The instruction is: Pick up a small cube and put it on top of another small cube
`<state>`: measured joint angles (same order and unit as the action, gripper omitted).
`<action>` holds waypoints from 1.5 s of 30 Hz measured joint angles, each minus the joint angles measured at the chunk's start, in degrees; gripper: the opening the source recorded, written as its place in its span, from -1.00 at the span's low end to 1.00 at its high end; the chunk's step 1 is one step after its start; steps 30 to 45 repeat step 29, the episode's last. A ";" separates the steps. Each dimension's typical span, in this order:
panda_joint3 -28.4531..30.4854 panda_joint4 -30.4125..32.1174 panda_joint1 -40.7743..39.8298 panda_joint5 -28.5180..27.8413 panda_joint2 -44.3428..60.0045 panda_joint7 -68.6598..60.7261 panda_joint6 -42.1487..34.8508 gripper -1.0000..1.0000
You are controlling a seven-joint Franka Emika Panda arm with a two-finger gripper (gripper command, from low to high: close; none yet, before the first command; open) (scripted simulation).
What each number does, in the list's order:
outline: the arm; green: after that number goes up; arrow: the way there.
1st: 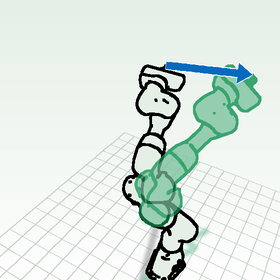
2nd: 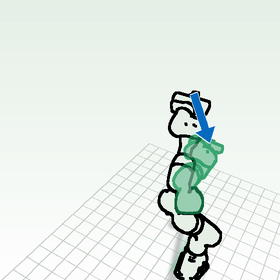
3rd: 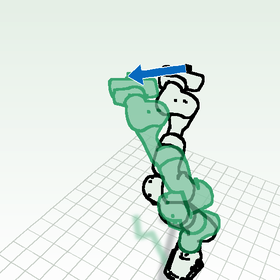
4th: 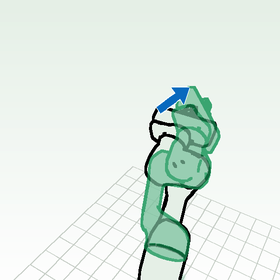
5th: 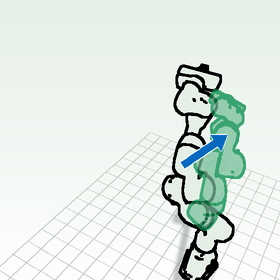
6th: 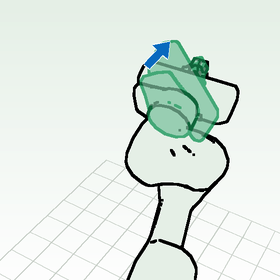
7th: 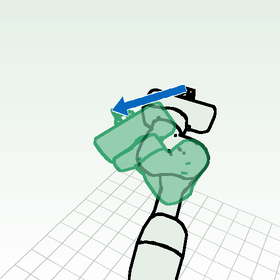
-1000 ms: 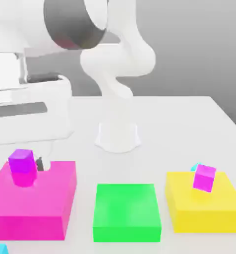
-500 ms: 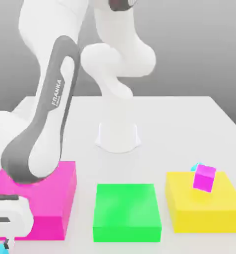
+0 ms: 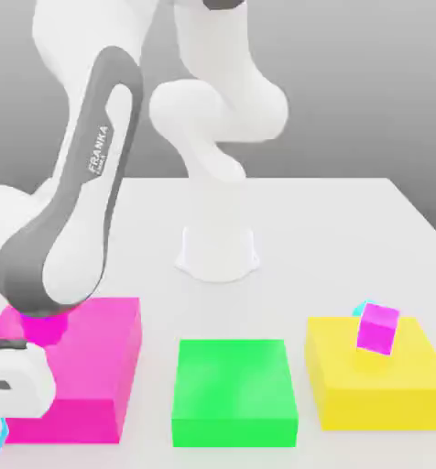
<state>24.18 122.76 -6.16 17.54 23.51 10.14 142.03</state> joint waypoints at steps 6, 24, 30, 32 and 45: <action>5.57 8.48 1.17 -4.11 -10.83 9.20 -2.62 -1.00; 4.54 32.77 -11.66 -28.77 -39.22 42.53 -1.02 -1.00; 5.49 34.32 -11.00 -26.92 -34.13 41.10 5.42 1.00; 5.49 34.32 -11.00 -26.92 -34.13 41.10 5.42 1.00; 5.49 34.32 -11.00 -26.92 -34.13 41.10 5.42 1.00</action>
